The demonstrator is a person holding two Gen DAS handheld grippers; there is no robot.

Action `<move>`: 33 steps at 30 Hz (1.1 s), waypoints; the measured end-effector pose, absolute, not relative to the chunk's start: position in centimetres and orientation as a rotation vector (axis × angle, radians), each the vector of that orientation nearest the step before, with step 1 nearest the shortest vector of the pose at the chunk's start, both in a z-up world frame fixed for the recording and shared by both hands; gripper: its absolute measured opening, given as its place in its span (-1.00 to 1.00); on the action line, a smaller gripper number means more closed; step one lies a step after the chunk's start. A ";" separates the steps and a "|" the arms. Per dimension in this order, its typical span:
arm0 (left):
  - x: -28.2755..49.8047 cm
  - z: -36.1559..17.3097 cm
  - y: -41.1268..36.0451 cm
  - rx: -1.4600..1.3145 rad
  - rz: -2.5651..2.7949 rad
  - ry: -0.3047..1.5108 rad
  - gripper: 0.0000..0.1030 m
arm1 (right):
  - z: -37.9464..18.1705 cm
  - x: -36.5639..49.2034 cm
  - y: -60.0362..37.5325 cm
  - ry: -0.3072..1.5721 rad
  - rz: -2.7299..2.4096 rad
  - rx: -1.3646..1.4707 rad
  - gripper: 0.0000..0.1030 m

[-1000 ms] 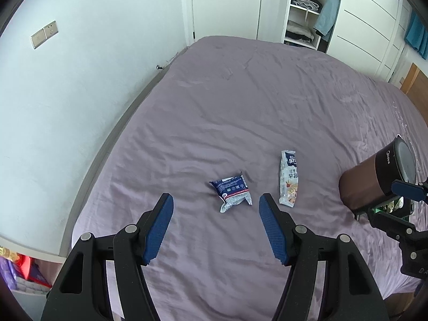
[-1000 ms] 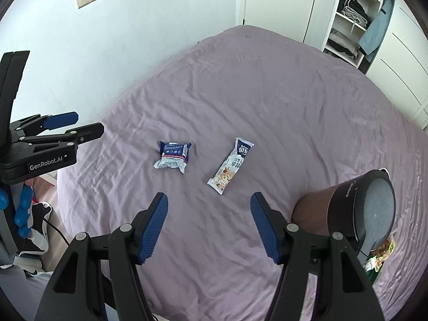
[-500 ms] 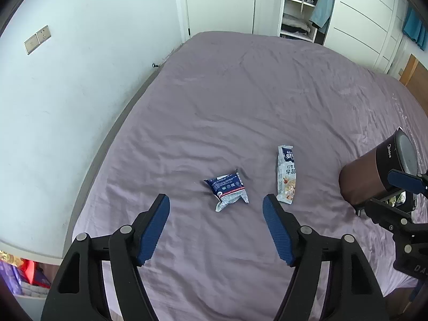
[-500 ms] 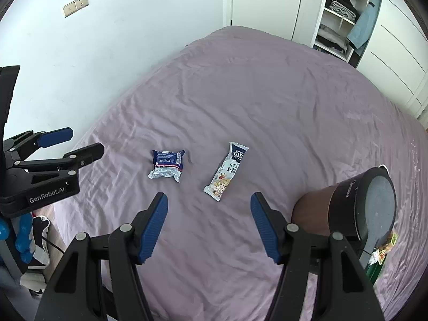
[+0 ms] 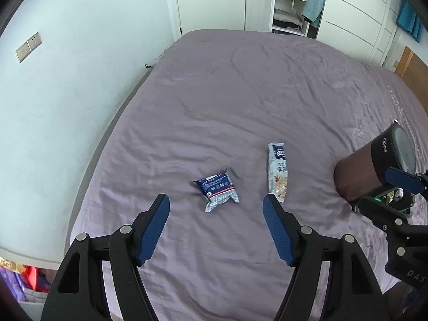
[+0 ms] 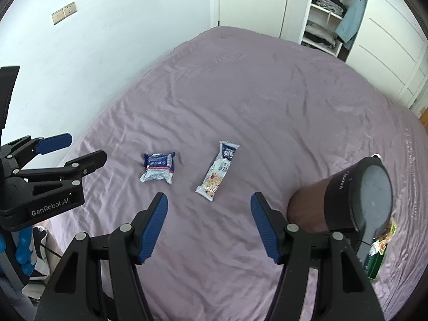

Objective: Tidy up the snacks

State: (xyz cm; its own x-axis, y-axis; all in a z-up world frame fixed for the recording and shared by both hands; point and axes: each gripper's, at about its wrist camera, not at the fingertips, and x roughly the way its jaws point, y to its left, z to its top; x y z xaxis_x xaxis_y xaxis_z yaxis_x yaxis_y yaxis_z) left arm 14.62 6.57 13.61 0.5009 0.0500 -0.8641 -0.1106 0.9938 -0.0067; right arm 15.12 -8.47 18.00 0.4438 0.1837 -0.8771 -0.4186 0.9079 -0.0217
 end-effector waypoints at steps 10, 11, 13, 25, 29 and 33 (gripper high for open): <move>14.9 14.4 6.2 -0.015 0.132 1.058 0.29 | 20.4 14.0 -9.0 0.935 0.329 -0.351 0.97; 15.0 14.5 6.1 -0.012 0.133 1.060 0.29 | 20.5 13.9 -9.1 0.927 0.322 -0.364 0.97; 14.9 14.6 5.8 0.000 0.135 1.062 0.29 | 20.8 13.8 -9.3 0.907 0.303 -0.399 0.97; 14.8 14.7 4.5 0.036 0.107 1.069 0.29 | 22.2 12.6 -8.5 0.829 0.252 -0.586 0.97; 14.8 14.7 4.5 0.036 0.107 1.069 0.29 | 22.1 12.4 -8.5 0.835 0.250 -0.597 0.97; 14.6 14.4 4.4 0.029 0.111 1.076 0.29 | 22.1 12.4 -8.5 0.843 0.251 -0.599 0.97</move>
State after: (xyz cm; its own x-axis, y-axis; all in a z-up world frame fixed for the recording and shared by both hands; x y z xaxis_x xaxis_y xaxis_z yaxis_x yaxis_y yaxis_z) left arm 14.64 4.44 14.43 0.4701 0.1048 -0.8764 -0.0762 0.9940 0.0780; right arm 12.37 -8.52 22.12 0.6483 -0.0229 -0.7611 -0.4358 0.8085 -0.3955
